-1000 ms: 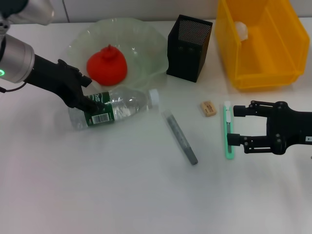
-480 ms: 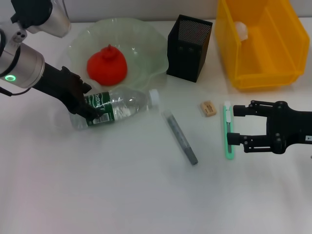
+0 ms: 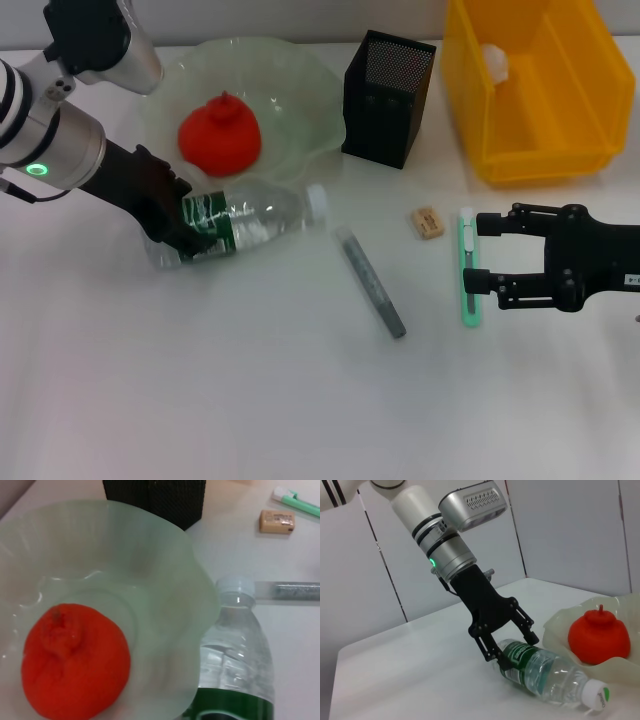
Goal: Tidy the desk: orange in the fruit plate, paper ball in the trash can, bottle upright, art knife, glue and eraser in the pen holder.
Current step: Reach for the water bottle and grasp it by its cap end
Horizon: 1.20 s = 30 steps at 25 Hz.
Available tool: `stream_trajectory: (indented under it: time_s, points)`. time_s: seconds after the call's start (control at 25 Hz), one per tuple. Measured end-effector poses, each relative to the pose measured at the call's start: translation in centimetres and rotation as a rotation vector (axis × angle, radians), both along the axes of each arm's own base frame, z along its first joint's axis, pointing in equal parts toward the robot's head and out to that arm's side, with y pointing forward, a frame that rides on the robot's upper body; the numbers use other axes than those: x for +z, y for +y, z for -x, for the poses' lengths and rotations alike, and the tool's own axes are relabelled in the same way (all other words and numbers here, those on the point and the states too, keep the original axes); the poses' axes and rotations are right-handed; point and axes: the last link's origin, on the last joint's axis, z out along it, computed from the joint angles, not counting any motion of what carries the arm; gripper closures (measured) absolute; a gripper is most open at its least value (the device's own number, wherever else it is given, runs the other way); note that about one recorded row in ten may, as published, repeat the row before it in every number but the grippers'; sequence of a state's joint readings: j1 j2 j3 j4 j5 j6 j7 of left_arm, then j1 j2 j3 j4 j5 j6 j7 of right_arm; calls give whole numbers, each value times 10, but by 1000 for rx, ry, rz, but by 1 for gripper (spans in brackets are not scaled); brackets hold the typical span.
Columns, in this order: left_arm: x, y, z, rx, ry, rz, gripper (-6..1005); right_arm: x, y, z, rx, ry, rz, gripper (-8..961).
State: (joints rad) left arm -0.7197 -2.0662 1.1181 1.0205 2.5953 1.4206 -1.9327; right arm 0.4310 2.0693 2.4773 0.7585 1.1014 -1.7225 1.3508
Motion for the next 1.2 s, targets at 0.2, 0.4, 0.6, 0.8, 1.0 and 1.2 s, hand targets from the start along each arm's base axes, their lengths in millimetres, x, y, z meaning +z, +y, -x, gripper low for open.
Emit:
stream_trajectory:
  time_s: [0.2, 0.4, 0.6, 0.8, 1.0, 1.2]
  points:
    - [-1, -1, 0, 3, -4, 8, 185, 0, 0, 0, -5, 1, 4, 148]
    - [-3, -4, -3, -3, -15, 29, 185, -1, 1, 2, -2, 4, 6, 148]
    - [-7, -6, -9, -13, -39, 51, 185, -2, 2, 3, 0, 6, 7, 148]
    - [-11, -8, -14, -27, -53, 71, 185, -2, 2, 4, 2, 8, 9, 148]
    - [-20, -12, -24, -57, -80, 107, 186, -3, 3, 5, 3, 10, 11, 148]
    - [-27, -13, -36, -90, -97, 134, 188, -3, 3, 5, 4, 9, 12, 148]
